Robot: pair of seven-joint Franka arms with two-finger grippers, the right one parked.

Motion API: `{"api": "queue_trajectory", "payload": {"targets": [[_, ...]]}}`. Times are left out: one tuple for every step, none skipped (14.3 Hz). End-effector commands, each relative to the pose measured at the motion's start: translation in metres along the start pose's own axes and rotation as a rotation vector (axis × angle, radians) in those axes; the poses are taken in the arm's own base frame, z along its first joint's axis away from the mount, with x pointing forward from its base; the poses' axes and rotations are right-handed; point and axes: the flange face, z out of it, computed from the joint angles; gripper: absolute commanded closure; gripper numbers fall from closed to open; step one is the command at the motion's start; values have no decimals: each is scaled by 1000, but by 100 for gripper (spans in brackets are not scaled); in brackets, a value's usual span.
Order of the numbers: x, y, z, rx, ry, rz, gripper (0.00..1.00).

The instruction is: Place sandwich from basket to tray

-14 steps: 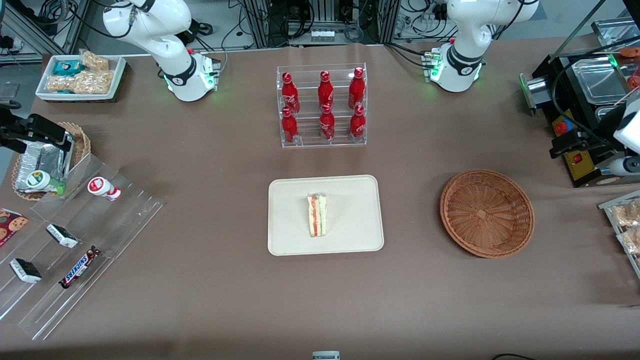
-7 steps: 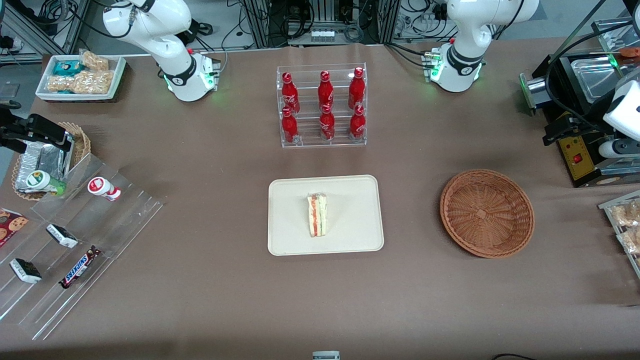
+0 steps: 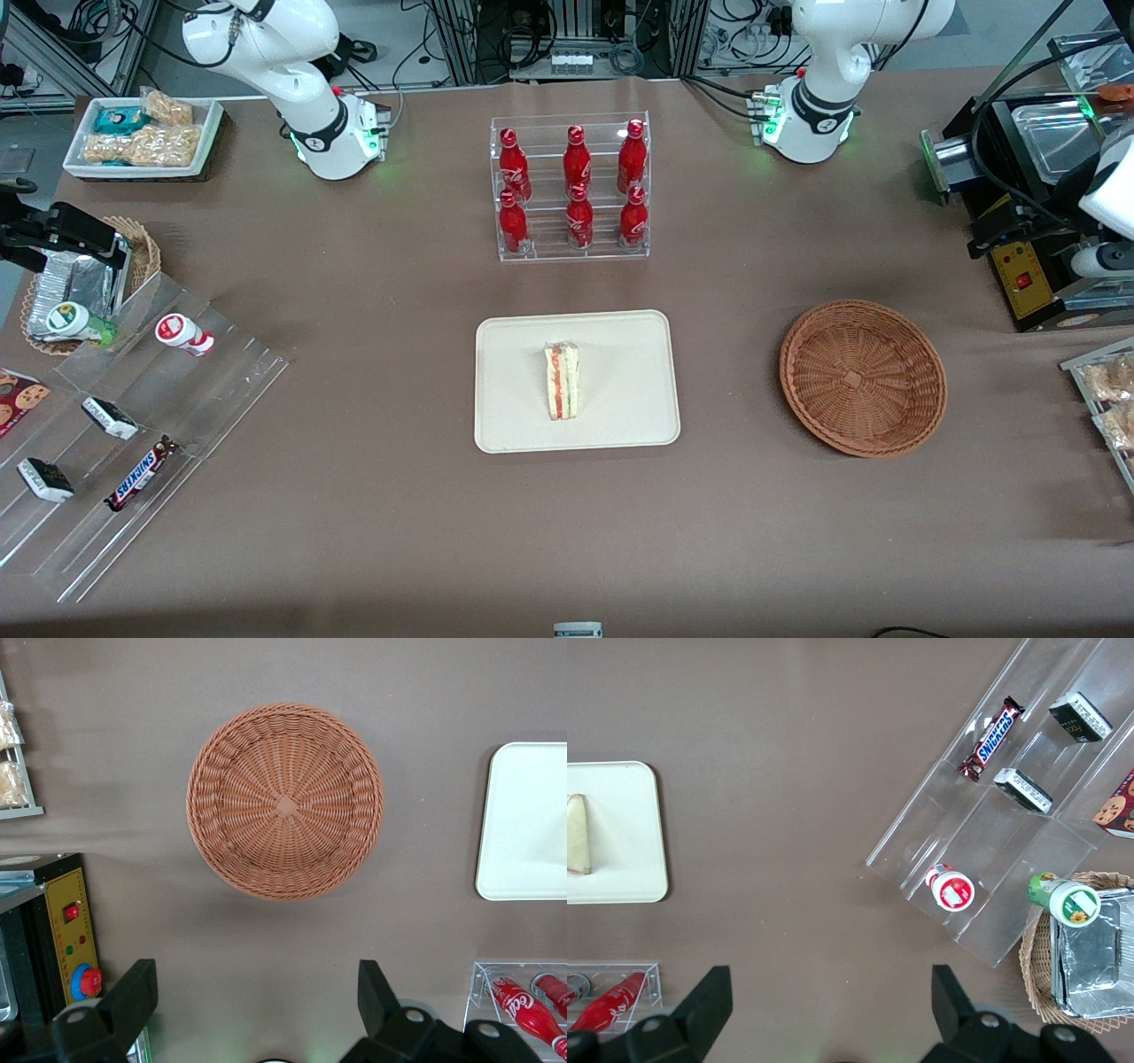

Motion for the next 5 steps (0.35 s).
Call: {"api": "queue_trajectory", "payload": {"targets": [[2,-3,-4,16,-12,-9,0],[2,-4,-3,17,-12,-11,0],[2,-4,-3,17,-12,-11,0],[2,-4,-2,17,-15,-11,0],[2,-4,-1,17,-17,-11,0]]}}
